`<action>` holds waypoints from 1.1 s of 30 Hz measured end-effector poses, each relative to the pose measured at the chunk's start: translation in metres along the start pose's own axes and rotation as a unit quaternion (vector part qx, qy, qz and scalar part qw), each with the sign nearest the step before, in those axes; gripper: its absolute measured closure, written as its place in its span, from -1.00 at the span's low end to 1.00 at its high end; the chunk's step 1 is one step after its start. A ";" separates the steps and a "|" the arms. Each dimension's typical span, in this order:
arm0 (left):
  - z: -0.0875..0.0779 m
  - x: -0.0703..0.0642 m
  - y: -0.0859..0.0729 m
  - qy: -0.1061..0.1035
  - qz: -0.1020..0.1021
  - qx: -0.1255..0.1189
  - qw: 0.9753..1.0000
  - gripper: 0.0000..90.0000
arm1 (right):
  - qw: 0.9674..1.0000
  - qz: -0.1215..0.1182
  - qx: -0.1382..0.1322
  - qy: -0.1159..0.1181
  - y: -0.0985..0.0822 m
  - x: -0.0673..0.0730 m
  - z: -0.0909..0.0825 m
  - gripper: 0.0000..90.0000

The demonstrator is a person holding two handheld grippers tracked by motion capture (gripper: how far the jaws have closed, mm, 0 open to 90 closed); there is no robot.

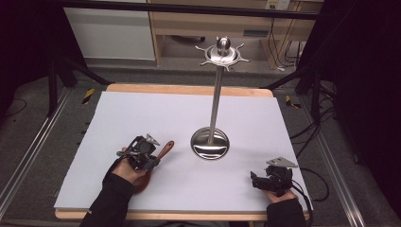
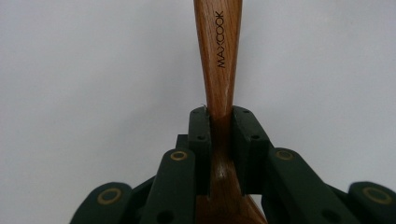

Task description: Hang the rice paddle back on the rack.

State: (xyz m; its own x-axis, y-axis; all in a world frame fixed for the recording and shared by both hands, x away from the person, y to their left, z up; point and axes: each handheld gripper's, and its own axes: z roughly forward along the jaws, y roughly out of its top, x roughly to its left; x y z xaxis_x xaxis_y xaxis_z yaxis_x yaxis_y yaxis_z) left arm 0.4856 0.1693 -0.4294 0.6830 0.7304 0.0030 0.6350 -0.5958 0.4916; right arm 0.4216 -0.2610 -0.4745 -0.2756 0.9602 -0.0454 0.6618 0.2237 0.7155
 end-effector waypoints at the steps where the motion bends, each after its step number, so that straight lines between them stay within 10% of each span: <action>1: -0.001 0.000 -0.001 -0.001 -0.002 -0.002 1.000 0.73 | 1.000 0.000 0.000 0.000 0.000 0.000 0.000 -0.77; 19: -0.034 0.000 -0.011 0.006 -0.017 -0.086 0.996 0.73 | 1.000 0.001 -0.001 0.000 0.000 0.000 0.000 -0.77; 33: -0.063 -0.006 -0.014 0.027 -0.014 -0.174 0.984 0.74 | 1.000 0.001 -0.002 0.000 0.000 0.000 -0.001 -0.77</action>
State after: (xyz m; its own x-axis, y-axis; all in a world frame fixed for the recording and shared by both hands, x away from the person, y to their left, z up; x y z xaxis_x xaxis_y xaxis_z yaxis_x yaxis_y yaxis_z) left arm 0.4501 0.1944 -0.3816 0.6407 0.7673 0.0269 0.4848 -0.4315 0.7607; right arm 0.4211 -0.2614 -0.4736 -0.2751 0.9604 -0.0444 0.6597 0.2222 0.7179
